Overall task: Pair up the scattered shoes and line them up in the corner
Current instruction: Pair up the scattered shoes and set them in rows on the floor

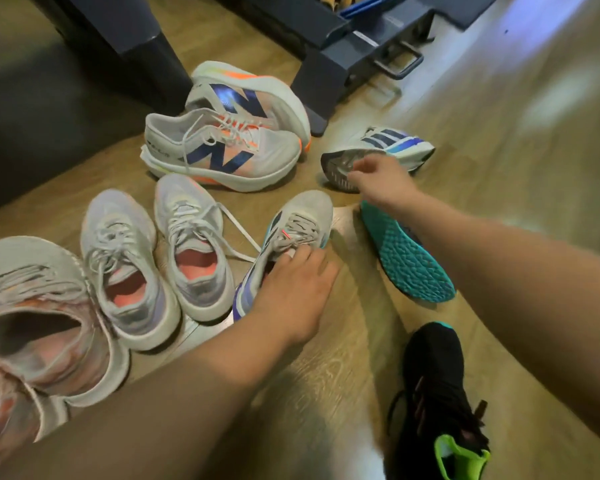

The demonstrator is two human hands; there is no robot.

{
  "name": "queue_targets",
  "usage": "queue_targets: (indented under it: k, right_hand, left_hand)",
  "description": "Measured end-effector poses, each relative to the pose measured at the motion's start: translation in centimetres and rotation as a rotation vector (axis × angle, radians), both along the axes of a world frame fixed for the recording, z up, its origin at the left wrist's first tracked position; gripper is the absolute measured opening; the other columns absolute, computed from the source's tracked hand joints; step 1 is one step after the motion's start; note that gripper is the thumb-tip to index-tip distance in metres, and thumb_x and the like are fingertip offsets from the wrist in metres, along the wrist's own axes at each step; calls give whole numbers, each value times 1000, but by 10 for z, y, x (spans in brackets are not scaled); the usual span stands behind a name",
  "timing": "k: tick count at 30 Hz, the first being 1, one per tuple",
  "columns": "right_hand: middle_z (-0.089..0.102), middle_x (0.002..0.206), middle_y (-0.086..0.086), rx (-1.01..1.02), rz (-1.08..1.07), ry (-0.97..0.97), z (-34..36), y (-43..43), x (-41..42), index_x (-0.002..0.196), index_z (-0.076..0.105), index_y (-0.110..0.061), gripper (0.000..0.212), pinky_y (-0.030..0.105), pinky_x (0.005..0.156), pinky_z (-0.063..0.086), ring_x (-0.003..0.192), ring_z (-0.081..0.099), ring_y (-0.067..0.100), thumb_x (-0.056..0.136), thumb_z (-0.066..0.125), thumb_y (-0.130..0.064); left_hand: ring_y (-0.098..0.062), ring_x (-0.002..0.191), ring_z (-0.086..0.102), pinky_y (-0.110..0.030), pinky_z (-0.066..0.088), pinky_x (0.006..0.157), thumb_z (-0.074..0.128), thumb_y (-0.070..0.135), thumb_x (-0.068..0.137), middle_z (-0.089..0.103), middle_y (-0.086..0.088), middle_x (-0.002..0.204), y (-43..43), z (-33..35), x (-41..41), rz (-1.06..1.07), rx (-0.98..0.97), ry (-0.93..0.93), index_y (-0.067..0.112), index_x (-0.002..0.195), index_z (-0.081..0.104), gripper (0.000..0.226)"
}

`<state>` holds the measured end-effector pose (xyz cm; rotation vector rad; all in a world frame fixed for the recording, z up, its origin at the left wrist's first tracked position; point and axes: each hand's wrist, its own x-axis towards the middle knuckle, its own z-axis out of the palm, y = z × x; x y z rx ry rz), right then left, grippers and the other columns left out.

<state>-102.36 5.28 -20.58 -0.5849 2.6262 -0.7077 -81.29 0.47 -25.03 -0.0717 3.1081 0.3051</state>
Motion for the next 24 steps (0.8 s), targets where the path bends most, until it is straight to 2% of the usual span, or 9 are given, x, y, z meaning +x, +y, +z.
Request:
queue_targets:
  k: [4,8,11,14,15,17,19,20,24]
  right_hand:
    - [41,148,12,347,163,143,5,-33,-35,146,37,-13,67,45,109,40,134,40,32,89,60,-40]
    - [46,141,23,633,245,265,-7,-55,-34,142,40,-12,78,47,105,38,129,41,41,88,43,-67]
    - [53,134,24,546,330,376,-16,-49,12,143,41,-17,71,47,100,40,127,44,41,92,30,-66]
    - [57,127,22,506,534,176,-30,-13,67,150,30,-22,61,44,97,46,118,55,38,98,35,-54]
    - [62,119,18,560,550,109,-29,1,76,146,36,-22,59,44,96,48,111,60,36,98,35,-55]
    - [67,100,9,594,470,134,-19,5,67,125,58,-24,53,41,86,53,90,66,31,95,35,-60]
    - [69,97,9,502,334,344,-5,-16,48,107,66,-23,43,37,78,53,89,64,32,93,43,-57]
    - [69,97,10,406,293,438,2,-31,41,105,66,-23,36,39,77,53,92,63,32,92,48,-52]
    - [64,82,0,161,422,462,11,-89,66,91,60,-23,21,41,72,55,79,60,24,88,53,-43]
  left_hand:
    - [-26,95,46,-38,48,72,74,13,67,47,-8,109,-7,-11,12,119,83,119,18,103,44,47]
    - [-29,86,50,-37,51,63,53,1,71,50,-15,105,-6,-12,33,326,128,168,11,106,44,37]
    - [-24,56,55,-30,41,46,46,6,73,56,-9,74,2,-9,47,375,148,132,11,95,57,25]
    - [-17,34,52,-18,31,35,75,22,45,53,-2,45,20,-5,58,421,151,13,15,89,69,45]
    - [-14,31,51,-16,32,34,79,24,38,52,-2,41,28,-6,63,451,139,-43,16,88,73,51]
    - [-14,42,60,-19,44,43,78,27,53,61,-3,49,48,-21,75,492,129,-79,20,90,75,38]
    - [-16,61,69,-25,54,58,58,30,79,71,-5,69,60,-33,84,523,155,-86,25,95,75,24]
    - [-17,60,68,-26,54,58,46,26,83,70,-5,69,63,-35,86,522,183,-141,25,97,74,32]
    - [-14,35,54,-17,32,41,59,22,52,55,-2,44,57,4,77,525,219,-216,15,93,73,44]
